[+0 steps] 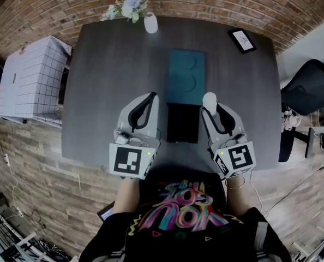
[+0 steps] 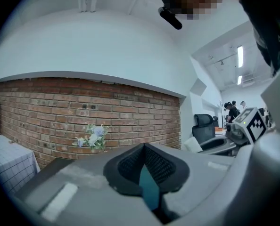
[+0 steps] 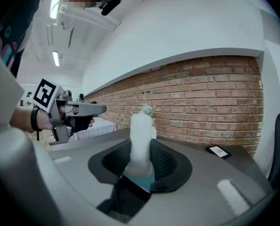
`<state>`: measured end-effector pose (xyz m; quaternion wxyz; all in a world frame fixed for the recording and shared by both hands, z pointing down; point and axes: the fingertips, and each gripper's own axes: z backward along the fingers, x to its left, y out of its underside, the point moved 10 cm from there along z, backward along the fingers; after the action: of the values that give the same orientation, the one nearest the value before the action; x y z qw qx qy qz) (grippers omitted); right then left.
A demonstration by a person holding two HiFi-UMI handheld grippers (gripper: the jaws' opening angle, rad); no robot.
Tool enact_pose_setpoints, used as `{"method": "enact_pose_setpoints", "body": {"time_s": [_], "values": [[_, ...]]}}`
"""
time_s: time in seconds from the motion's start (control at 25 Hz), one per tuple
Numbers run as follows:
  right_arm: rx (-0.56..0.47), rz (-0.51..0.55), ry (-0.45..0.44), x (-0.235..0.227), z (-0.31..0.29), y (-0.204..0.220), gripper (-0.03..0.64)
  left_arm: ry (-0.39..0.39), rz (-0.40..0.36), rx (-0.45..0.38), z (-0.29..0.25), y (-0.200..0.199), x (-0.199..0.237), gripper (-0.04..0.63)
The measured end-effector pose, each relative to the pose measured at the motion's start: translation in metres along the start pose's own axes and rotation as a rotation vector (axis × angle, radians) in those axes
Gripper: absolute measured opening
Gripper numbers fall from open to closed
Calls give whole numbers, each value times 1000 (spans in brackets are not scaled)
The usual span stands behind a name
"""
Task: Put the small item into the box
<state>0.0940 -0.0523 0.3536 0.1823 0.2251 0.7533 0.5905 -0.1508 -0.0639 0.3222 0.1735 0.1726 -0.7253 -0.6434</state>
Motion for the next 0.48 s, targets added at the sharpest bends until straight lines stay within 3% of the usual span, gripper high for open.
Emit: {"method": "enact_pose_setpoints", "body": {"time_s": [0.48], "values": [[67,3,0,-8,-7,12,130,50,5,5,-22,5,-2,1]]}}
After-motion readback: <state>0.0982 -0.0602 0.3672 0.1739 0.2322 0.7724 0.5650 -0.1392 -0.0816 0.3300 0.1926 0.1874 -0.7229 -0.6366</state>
